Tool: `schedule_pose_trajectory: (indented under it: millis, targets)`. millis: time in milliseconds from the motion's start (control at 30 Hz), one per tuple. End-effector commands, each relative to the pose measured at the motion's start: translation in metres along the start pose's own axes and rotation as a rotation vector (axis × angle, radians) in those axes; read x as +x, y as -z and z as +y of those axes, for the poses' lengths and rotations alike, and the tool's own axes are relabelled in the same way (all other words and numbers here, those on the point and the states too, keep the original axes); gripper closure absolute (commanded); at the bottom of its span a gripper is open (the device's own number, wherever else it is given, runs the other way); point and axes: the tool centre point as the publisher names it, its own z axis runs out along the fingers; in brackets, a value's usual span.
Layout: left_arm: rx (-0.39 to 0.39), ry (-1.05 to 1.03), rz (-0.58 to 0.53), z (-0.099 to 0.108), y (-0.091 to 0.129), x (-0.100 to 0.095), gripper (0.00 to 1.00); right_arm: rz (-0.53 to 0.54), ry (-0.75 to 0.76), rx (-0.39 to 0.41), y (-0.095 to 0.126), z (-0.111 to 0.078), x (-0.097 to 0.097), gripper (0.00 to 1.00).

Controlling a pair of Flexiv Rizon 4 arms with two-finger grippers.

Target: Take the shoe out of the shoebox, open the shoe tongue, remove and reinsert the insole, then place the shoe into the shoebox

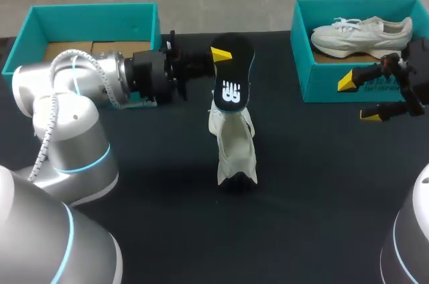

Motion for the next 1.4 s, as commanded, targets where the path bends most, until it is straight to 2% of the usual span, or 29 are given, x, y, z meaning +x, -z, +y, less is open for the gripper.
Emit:
schedule_pose_trajectory:
  millis: [33, 133, 200, 1000, 1167, 1400]
  targets:
    - [0.063, 0.289, 0.02, -0.009, 0.011, 0.001, 1.0, -0.002, -0.001, -0.003, 0.0, -0.002, 0.0, 0.0]
    - [0.081, 0.389, 0.057, -0.014, 0.017, 0.003, 1.0, -0.002, -0.001, -0.003, 0.0, -0.002, 0.0, 0.0]
    - [0.067, 0.429, 0.072, -0.015, 0.021, 0.004, 1.0, -0.002, -0.001, -0.003, 0.0, -0.002, 0.0, 0.0]
    - [0.067, 0.429, 0.072, -0.015, 0.021, 0.004, 1.0, -0.002, -0.001, -0.003, 0.0, -0.002, 0.0, 0.0]
    - [0.075, 0.458, 0.068, -0.036, 0.018, 0.026, 1.0, -0.002, -0.001, -0.003, 0.0, -0.002, 0.0, 0.0]
    - [0.074, 0.466, 0.134, -0.046, 0.025, 0.047, 1.0, -0.002, -0.001, -0.003, 0.0, -0.002, 0.0, 0.0]
